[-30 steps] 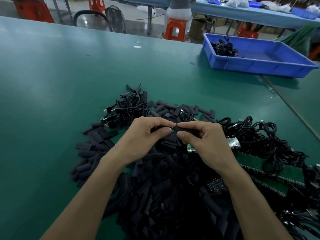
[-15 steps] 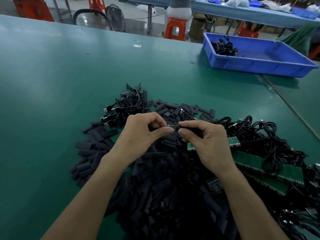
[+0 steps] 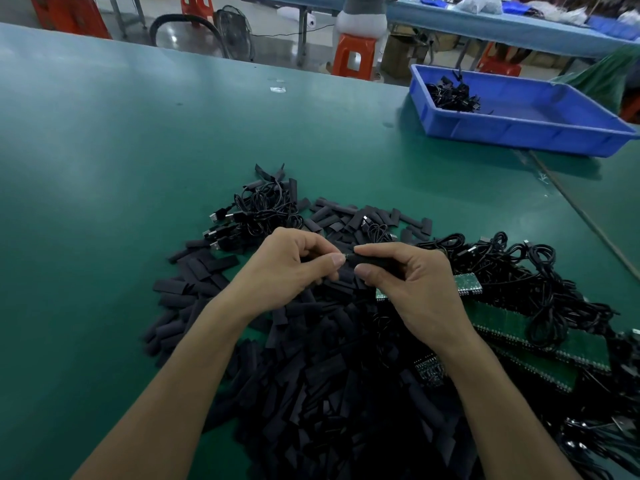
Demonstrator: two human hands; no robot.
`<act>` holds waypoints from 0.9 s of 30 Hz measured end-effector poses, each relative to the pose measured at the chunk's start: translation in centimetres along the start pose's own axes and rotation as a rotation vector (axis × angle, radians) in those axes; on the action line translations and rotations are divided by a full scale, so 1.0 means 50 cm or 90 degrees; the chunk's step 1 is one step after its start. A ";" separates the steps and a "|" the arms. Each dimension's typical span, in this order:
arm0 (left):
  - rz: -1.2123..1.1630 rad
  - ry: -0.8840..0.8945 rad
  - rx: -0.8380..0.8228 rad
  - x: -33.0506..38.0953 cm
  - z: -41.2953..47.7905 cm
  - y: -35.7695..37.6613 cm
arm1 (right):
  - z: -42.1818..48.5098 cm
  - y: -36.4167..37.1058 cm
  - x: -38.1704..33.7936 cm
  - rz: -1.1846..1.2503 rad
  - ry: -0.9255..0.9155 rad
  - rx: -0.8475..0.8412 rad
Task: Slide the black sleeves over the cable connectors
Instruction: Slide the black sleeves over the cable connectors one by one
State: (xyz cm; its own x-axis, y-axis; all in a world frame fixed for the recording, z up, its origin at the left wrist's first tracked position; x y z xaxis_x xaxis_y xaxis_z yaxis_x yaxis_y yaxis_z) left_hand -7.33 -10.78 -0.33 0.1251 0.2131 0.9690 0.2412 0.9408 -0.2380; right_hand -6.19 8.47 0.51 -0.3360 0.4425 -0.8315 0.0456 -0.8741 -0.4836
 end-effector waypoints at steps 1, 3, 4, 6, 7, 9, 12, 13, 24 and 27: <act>-0.005 -0.001 -0.002 -0.001 0.000 0.000 | -0.001 0.000 -0.001 0.003 -0.002 0.002; -0.014 -0.003 -0.010 -0.002 0.000 0.002 | -0.003 0.001 -0.002 0.005 -0.004 0.012; -0.019 -0.005 -0.012 -0.002 -0.001 0.002 | -0.004 0.001 -0.001 0.002 -0.005 0.020; -0.011 -0.009 -0.009 -0.006 0.000 0.001 | -0.007 0.002 0.001 -0.004 -0.008 0.036; 0.008 -0.013 -0.003 -0.008 0.000 0.001 | -0.008 0.003 0.001 -0.007 -0.007 0.043; 0.044 -0.023 0.004 -0.011 0.000 0.001 | -0.010 0.004 0.003 -0.011 -0.002 0.053; 0.056 -0.017 0.002 -0.010 0.001 0.004 | -0.012 0.005 0.007 -0.020 0.003 0.058; 0.056 -0.014 0.000 -0.008 0.001 0.005 | -0.012 0.005 0.008 -0.019 0.004 0.055; 0.028 -0.007 -0.011 -0.001 -0.003 0.010 | -0.011 0.006 0.010 -0.003 0.037 0.103; 0.029 -0.015 0.006 -0.004 -0.001 0.011 | -0.011 -0.001 0.018 0.048 0.094 0.201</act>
State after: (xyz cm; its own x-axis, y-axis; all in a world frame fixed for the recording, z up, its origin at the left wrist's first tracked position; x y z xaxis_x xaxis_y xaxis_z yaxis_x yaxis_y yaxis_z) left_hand -7.15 -10.32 -0.65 0.1124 0.2613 0.9587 0.2260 0.9328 -0.2807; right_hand -5.96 9.02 -0.39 -0.2025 0.3783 -0.9032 -0.2364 -0.9140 -0.3298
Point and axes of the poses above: each hand's wrist, its own z-axis towards the middle knuckle, its own y-axis out of the palm, x = y × z, the point moved 3 cm from there along z, towards the middle knuckle, and after that the axes turned 7 degrees about -z, right-handed, at the moved point
